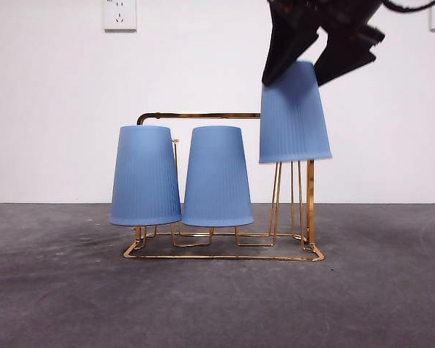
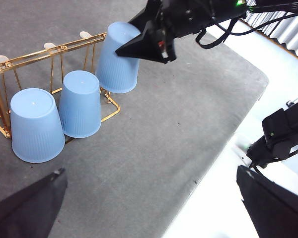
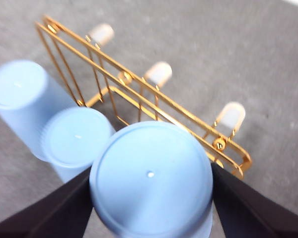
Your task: The left arm pick up the left cup on cup holder and place it on desk, then the right arm insert the right cup into the first cup, and then the left arm insert the mid cup into the first cup
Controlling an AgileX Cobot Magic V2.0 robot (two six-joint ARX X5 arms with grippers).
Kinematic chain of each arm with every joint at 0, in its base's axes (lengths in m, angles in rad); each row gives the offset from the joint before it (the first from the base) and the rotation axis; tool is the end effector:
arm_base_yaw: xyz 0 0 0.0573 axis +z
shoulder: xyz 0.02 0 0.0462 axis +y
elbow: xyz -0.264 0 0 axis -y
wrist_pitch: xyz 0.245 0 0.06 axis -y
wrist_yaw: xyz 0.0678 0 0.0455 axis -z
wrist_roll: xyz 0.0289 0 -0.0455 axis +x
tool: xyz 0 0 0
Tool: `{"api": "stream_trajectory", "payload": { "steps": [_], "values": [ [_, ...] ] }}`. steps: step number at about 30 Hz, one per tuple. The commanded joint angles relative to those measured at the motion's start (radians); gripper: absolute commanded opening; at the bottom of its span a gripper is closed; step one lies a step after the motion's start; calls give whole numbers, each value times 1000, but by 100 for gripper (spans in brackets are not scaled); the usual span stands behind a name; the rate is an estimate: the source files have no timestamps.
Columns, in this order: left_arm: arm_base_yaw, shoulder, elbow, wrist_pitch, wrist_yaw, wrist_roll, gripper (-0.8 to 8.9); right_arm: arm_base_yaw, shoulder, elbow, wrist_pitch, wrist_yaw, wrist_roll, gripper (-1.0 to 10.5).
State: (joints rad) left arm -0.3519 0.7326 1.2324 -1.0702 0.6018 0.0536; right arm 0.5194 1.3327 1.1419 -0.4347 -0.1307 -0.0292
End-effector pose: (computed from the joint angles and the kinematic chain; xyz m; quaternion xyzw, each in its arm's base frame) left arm 0.0761 -0.0454 0.4007 -0.0122 0.2673 -0.4478 0.8532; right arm 0.2480 0.1462 0.3160 -0.0726 0.2974 0.3082 0.9007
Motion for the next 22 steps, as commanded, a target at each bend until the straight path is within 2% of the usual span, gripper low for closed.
{"api": "stream_trajectory", "payload": {
  "steps": [1,9,13,18,22],
  "values": [
    [-5,5,20,8,-2,5,562,10,-29,21,14,0,8,292],
    [-5,5,20,8,-2,-3,562,10,-224,21,1,-29,84,292],
    [-5,5,20,8,-2,-14,562,21,-324,20,-92,-69,136,292],
    [-5,5,20,8,-2,-18,562,99,-382,16,-218,-98,169,292],
    [-5,5,20,8,-1,-20,562,196,-402,-11,-233,-93,208,292]
  ]
}}
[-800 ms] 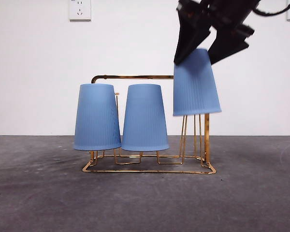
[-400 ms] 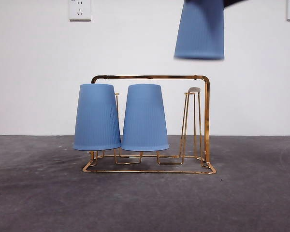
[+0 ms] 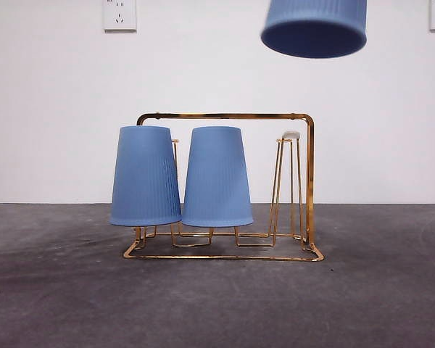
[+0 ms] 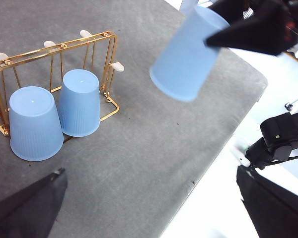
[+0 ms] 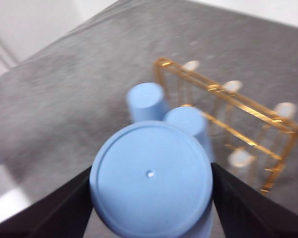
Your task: The left arm pick up the left cup on cup holder and place it on desk, then the right arm insert the right cup into the first cup, and then the left arm insert the mid cup into the first cup
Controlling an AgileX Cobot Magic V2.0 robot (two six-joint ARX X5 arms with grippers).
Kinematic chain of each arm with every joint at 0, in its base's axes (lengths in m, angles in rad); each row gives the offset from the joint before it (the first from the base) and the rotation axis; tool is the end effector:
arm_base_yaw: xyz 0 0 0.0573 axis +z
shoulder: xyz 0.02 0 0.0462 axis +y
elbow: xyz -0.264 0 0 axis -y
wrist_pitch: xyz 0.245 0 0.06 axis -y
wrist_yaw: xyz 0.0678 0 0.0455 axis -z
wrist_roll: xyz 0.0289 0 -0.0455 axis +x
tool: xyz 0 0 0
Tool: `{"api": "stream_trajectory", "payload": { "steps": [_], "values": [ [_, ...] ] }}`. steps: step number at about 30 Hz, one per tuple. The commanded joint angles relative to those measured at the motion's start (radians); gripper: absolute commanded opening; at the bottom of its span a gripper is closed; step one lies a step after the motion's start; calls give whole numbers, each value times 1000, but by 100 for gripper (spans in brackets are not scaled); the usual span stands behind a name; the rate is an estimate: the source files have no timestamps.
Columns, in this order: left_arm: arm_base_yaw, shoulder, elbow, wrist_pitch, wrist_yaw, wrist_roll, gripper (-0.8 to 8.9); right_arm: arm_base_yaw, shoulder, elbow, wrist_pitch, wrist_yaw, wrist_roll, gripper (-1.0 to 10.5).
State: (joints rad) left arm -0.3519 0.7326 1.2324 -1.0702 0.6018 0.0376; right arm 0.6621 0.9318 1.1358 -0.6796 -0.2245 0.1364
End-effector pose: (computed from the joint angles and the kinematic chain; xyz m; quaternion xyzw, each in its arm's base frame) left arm 0.0761 -0.0454 0.4007 -0.0190 0.2708 -0.4456 0.8531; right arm 0.1346 0.1131 0.3799 0.0088 0.2578 0.4002 0.8794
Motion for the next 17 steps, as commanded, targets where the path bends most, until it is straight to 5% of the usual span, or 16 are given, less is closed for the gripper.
{"api": "stream_trajectory", "payload": {
  "steps": [1,10,17],
  "values": [
    [-5,5,20,8,-1,-5,562,84,-3,-14,13,14,51,292],
    [-10,5,20,-5,1,-18,562,331,-5,-177,107,206,126,291],
    [-10,5,20,-11,1,-23,562,412,-5,-376,307,302,206,292]
  ]
}}
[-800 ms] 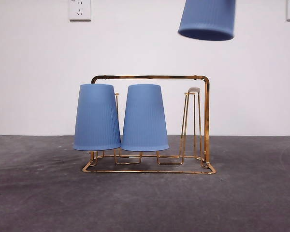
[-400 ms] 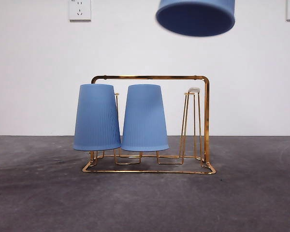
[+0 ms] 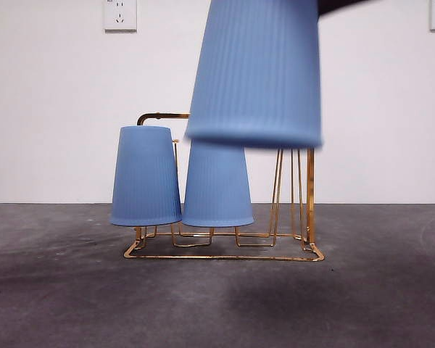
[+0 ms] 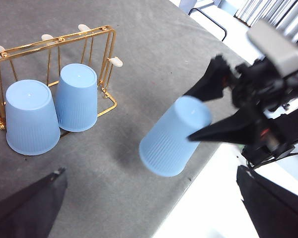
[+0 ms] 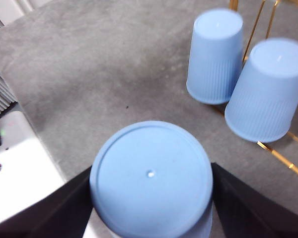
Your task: The left arm pick up the left cup on cup holder and place it on desk, then the right arm insert the right cup into the first cup, and then the left arm insert the mid cup into the first cup
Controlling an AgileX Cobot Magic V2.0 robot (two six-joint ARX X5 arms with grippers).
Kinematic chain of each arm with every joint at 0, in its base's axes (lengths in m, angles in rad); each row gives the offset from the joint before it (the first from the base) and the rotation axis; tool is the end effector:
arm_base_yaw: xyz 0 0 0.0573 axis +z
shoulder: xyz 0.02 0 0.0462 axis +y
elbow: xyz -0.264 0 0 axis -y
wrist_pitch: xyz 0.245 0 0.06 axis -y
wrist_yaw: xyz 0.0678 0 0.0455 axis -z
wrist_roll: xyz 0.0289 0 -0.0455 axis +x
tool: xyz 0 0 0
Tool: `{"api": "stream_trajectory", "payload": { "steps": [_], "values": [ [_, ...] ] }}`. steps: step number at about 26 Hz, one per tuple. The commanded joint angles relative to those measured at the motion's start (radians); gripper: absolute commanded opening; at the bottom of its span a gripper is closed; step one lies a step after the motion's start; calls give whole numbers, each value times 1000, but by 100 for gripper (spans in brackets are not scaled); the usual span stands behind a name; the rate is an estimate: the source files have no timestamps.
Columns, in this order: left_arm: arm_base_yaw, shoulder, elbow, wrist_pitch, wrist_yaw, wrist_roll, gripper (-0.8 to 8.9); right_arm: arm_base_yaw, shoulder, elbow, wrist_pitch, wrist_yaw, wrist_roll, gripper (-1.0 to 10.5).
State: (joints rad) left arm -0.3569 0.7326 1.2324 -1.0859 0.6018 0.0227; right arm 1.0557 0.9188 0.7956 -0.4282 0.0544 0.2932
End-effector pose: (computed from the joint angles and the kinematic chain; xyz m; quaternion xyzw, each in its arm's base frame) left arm 0.0752 -0.0455 0.3995 -0.0256 0.2817 -0.4448 0.8498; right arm 0.0963 0.1669 0.2921 -0.0186 0.2963 0.4231 0.8560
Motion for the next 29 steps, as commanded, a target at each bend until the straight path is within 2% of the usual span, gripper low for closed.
{"api": "stream_trajectory", "payload": {
  "steps": [1,5,12,24,29],
  "values": [
    [-5,5,20,4,1,-8,562,22,9,-61,84,29,61,292],
    [-10,5,20,5,1,-8,562,22,19,-170,207,44,100,292],
    [-11,5,20,6,1,-8,562,21,108,-235,318,61,110,292],
    [-11,5,20,5,1,-12,562,22,238,-235,391,105,87,292],
    [-11,5,20,6,1,-12,562,22,244,-235,388,127,27,293]
  ]
}}
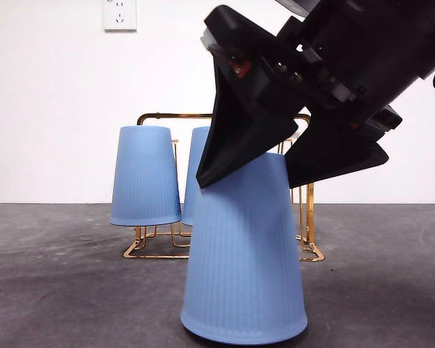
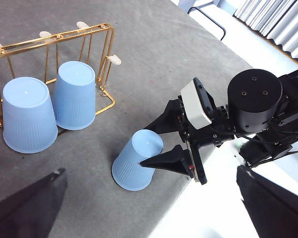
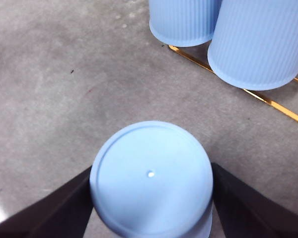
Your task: The left arm pick up the left cup on cup holder and place it on desk, then the right arm insert the right cup into the first cup, and then the left arm insert the mid cup into the first cup
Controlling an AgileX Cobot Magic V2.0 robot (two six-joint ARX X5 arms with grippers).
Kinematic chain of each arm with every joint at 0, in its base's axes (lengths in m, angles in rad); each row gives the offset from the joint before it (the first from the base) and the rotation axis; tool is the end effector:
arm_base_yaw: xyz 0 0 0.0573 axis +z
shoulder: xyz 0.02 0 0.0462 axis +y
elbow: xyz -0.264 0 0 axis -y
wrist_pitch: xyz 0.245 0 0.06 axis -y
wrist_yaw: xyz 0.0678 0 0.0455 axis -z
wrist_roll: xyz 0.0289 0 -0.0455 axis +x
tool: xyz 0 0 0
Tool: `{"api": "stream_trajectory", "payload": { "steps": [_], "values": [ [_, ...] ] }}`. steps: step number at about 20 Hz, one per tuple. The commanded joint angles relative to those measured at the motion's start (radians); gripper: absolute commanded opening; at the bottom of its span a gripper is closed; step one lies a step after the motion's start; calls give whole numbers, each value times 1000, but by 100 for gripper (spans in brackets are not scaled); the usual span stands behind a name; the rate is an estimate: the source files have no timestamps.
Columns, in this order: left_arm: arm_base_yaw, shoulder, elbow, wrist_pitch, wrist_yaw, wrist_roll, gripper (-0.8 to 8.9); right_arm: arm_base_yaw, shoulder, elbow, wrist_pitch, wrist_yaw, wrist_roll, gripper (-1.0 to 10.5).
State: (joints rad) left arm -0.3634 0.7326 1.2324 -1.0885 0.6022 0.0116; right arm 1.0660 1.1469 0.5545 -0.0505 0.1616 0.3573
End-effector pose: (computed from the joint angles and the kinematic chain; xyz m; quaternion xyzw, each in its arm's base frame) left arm 0.0748 -0.0459 0.3993 -0.0296 0.2855 -0.4460 0.8478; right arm 0.1130 0.1949 0.1994 -0.0274 0.3278 0.3621 0.8722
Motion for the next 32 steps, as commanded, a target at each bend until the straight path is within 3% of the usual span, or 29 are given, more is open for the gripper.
{"api": "stream_trajectory", "payload": {
  "steps": [1,4,8,11,16,22,32],
  "values": [
    [-5,5,20,10,1,-1,562,11,17,6,10,40,-46,294],
    [-5,5,20,10,1,-1,562,12,23,6,13,48,-52,301],
    [-5,5,20,11,1,-1,562,12,22,8,22,47,-50,507],
    [-5,7,20,12,0,-3,562,12,-7,48,18,32,-46,526],
    [-6,58,20,19,-63,4,562,12,-165,307,-367,-34,-49,526],
    [-18,216,19,127,-168,43,562,11,-311,633,-791,-17,-77,526],
    [-63,491,19,311,-244,85,563,11,-439,857,-981,25,-76,525]
  ]
}}
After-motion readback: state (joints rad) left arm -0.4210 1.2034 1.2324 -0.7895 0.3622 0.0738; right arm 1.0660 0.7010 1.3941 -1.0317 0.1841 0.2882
